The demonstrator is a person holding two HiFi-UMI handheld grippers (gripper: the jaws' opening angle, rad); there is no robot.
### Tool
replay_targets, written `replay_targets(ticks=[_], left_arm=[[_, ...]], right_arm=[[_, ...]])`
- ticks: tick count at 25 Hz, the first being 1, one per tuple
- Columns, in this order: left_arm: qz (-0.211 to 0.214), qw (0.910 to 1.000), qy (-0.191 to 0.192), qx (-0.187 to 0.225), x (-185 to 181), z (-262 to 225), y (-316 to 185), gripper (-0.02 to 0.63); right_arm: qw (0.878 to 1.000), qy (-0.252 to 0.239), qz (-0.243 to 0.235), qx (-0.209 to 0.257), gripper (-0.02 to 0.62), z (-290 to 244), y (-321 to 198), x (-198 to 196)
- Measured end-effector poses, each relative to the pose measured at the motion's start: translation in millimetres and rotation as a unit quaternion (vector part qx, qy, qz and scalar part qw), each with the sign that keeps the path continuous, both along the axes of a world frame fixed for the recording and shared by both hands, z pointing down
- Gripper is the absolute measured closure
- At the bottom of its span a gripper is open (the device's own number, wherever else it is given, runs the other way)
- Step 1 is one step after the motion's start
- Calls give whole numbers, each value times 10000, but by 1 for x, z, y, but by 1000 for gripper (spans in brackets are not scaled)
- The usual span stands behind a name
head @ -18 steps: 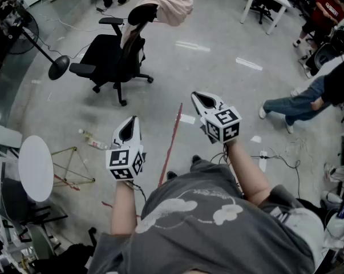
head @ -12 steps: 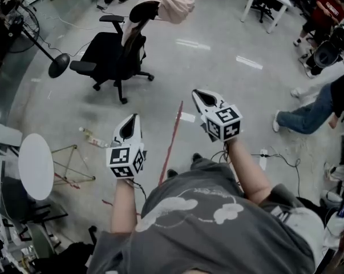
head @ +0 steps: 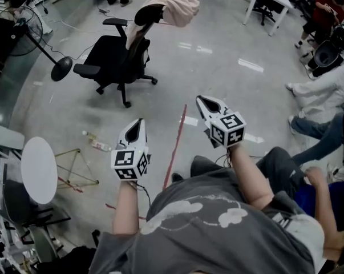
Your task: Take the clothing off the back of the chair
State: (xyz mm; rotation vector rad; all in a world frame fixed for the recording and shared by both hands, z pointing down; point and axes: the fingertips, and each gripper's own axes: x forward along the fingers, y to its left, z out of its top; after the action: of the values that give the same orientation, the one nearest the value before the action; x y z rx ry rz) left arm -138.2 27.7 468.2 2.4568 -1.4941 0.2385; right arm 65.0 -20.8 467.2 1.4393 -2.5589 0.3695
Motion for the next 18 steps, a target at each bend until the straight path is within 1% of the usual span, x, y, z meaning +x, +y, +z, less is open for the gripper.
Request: replay_targets(ticks=[2,5,10,14,18], left_arm=[[-21,10000,16,-42,-1,3,-4,606],[-94,9999,57,-7,-3,1,-10,606],[-375,9992,64,82,-15,-7,-35,606],[-505,9987,-15,59,-15,-2,-74,606],[-457,9989,-64,43,-1,-5,-129,606]], right_arm=[[10000,-28,56,-35,603,1,-4,-1],[10000,16,-96,13,603,-3,-14,-9],[9996,-13,-259,75,603,0,-53,-21],[9993,-29,-370,66,603,10,-95,-18],[9994,-64,-323,68,603,9,-154,2]])
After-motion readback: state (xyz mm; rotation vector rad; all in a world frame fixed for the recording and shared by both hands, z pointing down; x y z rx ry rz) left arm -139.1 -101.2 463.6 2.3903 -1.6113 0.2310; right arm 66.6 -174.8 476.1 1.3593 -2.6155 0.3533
